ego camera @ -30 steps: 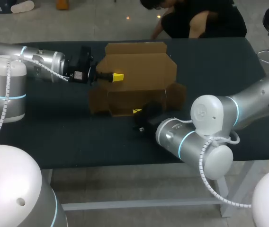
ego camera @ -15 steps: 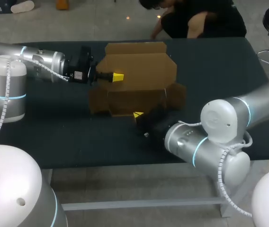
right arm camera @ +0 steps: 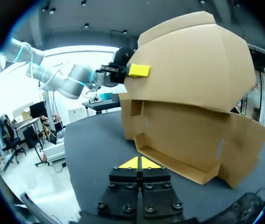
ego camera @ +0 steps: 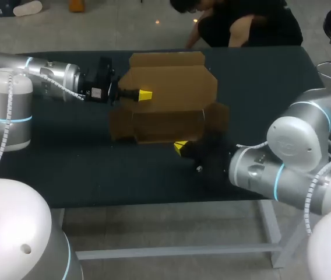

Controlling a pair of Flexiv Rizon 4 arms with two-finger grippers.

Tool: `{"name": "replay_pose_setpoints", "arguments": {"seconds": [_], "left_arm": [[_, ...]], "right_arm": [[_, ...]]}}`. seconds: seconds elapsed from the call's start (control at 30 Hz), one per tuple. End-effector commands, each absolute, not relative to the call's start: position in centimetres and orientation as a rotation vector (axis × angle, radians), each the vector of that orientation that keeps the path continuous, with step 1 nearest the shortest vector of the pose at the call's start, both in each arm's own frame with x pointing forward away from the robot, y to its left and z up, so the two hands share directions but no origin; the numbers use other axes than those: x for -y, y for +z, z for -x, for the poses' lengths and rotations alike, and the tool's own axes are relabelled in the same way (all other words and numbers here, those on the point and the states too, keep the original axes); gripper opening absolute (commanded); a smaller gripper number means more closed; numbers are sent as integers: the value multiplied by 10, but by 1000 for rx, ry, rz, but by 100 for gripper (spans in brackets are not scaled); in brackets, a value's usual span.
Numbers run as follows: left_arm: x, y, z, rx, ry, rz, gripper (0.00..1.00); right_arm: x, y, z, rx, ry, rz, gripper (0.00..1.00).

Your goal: Assemble the packaging by folding the flat box into shape, placing the metal phone stand inside, and closing the box properly

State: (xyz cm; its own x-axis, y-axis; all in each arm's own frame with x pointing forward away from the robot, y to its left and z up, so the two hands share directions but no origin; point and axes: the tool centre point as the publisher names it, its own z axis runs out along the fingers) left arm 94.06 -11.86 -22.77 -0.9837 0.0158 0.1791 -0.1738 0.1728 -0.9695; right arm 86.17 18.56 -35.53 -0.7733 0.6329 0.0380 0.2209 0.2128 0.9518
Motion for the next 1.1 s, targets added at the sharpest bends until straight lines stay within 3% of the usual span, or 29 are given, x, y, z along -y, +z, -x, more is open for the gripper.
{"name": "replay_pose_setpoints", "arguments": {"seconds": [0.03, 1.03, 1.07, 1.1], "left_arm": [[118, -230, -940, 2288, 1922, -154, 0], [118, -230, -940, 2288, 1922, -154, 0], [118, -230, -940, 2288, 1922, -154, 0], [118, -230, -940, 2288, 1922, -154, 0]], "right_arm": [[-161, -348, -851, -2217, 1630, -730, 0], [-63, -340, -792, -2285, 1492, -691, 0], [-58, -341, -792, -2283, 1491, -696, 3], [-54, -340, -792, -2276, 1496, -699, 12]]}}
